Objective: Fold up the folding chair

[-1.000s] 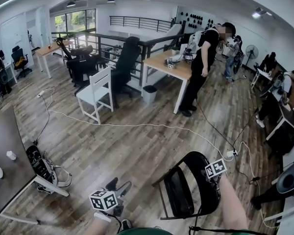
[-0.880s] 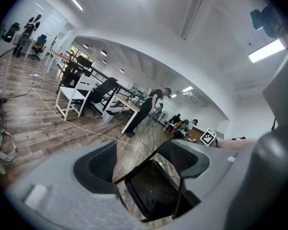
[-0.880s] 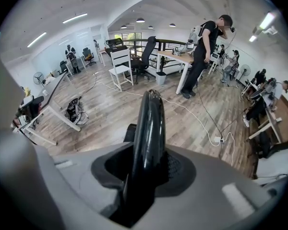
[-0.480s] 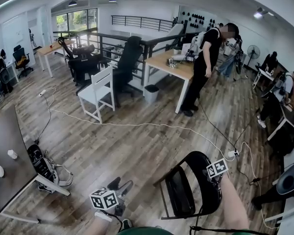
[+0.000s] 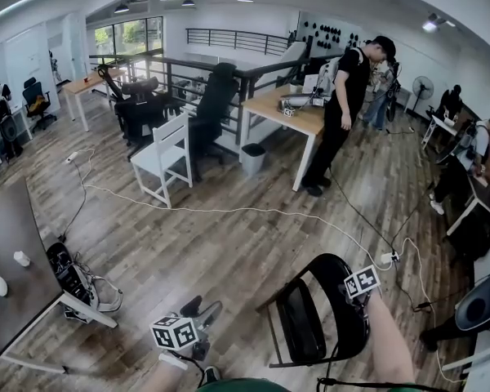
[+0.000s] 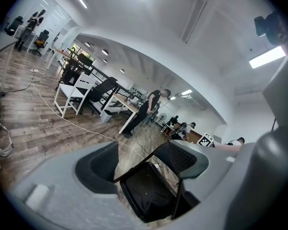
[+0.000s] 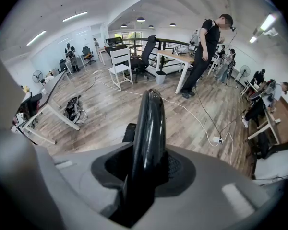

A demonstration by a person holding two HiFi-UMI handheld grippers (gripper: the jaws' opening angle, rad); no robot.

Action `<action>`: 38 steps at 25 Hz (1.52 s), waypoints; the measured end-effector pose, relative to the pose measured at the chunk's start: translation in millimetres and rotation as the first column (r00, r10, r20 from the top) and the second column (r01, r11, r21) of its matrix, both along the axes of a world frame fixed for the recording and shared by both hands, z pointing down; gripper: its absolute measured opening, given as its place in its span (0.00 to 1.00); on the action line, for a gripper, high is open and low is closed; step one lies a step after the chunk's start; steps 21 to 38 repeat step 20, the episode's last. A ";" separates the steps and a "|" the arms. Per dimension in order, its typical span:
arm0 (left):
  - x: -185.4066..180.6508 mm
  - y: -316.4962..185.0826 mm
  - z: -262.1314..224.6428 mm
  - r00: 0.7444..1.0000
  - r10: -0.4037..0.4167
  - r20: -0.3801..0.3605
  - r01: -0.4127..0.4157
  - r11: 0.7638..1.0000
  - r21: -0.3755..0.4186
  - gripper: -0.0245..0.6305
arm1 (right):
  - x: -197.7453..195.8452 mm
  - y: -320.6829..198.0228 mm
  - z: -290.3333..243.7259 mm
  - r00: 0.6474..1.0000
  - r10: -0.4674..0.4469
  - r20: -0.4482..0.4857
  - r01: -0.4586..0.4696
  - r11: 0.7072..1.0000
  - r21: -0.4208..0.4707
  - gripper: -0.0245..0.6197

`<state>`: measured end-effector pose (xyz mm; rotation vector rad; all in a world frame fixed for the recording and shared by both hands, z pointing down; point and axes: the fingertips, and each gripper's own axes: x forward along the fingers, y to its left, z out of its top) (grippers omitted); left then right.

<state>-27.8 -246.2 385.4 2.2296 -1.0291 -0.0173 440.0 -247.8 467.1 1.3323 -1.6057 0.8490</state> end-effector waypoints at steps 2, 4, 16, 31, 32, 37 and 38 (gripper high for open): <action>0.4 0.6 1.3 1.000 0.001 0.000 -0.001 1.000 0.001 0.56 | -0.6 -0.2 -0.5 1.000 0.000 0.000 0.000 1.000 0.003 0.24; 0.4 0.5 3.3 1.000 0.000 0.000 0.000 1.000 -0.002 0.56 | -0.7 -1.1 -1.2 1.000 -0.001 -0.002 0.001 1.000 0.003 0.24; -10.1 4.3 15.6 1.000 -0.010 -0.009 0.009 1.000 -0.028 0.55 | -10.5 -1.2 -2.7 1.000 -0.003 -0.012 0.003 1.000 -0.003 0.24; -14.1 6.1 18.9 1.000 -0.007 -0.010 0.007 0.999 -0.034 0.55 | -15.3 0.3 -1.5 1.000 -0.002 -0.017 0.002 1.000 -0.003 0.24; -14.1 6.1 18.9 1.000 -0.007 -0.010 0.007 0.999 -0.034 0.55 | -15.3 0.3 -1.5 1.000 -0.002 -0.017 0.002 1.000 -0.003 0.24; -14.1 6.1 18.9 1.000 -0.007 -0.010 0.007 0.999 -0.034 0.55 | -15.3 0.3 -1.5 1.000 -0.002 -0.017 0.002 1.000 -0.003 0.24; -14.1 6.1 18.9 1.000 -0.007 -0.010 0.007 0.999 -0.034 0.55 | -15.3 0.3 -1.5 1.000 -0.002 -0.017 0.002 1.000 -0.003 0.24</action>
